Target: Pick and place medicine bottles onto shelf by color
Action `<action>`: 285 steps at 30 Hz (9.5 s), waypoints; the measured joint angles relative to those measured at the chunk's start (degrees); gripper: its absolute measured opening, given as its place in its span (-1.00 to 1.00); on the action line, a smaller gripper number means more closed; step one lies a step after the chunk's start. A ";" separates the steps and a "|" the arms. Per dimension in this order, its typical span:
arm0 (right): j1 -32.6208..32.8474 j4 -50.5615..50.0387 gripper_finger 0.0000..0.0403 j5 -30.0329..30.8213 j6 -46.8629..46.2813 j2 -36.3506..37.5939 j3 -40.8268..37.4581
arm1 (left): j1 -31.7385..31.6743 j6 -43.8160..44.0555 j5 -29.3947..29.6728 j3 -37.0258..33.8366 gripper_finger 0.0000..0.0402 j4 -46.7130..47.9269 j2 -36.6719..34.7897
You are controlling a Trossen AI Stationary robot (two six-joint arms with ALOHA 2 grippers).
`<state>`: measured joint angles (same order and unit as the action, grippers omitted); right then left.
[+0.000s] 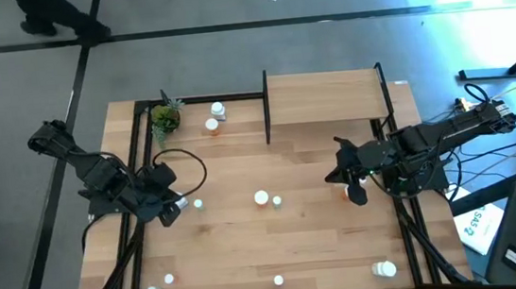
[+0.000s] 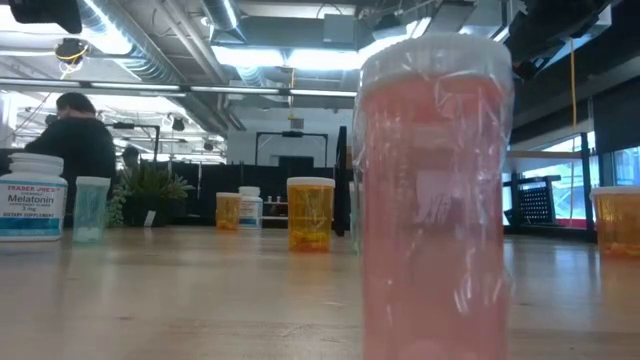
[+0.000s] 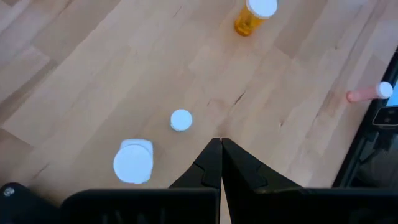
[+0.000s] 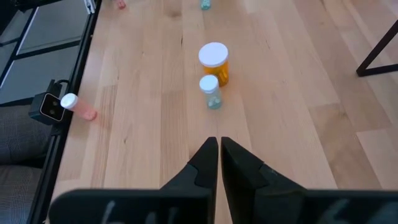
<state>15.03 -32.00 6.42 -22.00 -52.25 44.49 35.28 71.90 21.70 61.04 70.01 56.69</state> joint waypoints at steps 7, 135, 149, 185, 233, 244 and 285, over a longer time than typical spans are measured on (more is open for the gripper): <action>0.00 0.00 -0.88 0.00 0.00 0.00 -0.02 | -0.01 5.68 -0.32 0.00 -0.90 1.79 0.00; -0.02 0.91 -0.88 0.00 0.00 0.02 -0.04 | -14.15 -3.46 -13.01 -10.73 -0.23 2.84 16.65; -0.01 0.88 -0.88 0.01 0.00 0.02 -0.04 | -14.20 -8.20 -7.70 6.52 -0.23 10.14 16.85; 0.11 9.17 -0.88 -0.04 11.37 2.37 -0.04 | -39.68 -65.20 -12.40 34.80 -0.23 -2.19 50.04; 0.20 10.35 -0.88 13.49 19.32 2.51 -0.04 | -39.66 -66.10 -15.66 34.73 -0.22 -10.74 58.86; 0.22 10.35 -0.88 13.49 19.34 2.51 -0.04 | -39.66 -65.41 -15.66 34.73 -0.22 -10.75 58.86; 0.22 10.46 -0.88 13.49 19.32 2.49 -0.04 | -38.37 -64.59 -14.96 34.71 -0.22 -9.41 61.27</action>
<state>15.24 -21.54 19.90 -2.68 -49.76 44.45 -3.09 7.31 6.74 95.74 60.60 117.96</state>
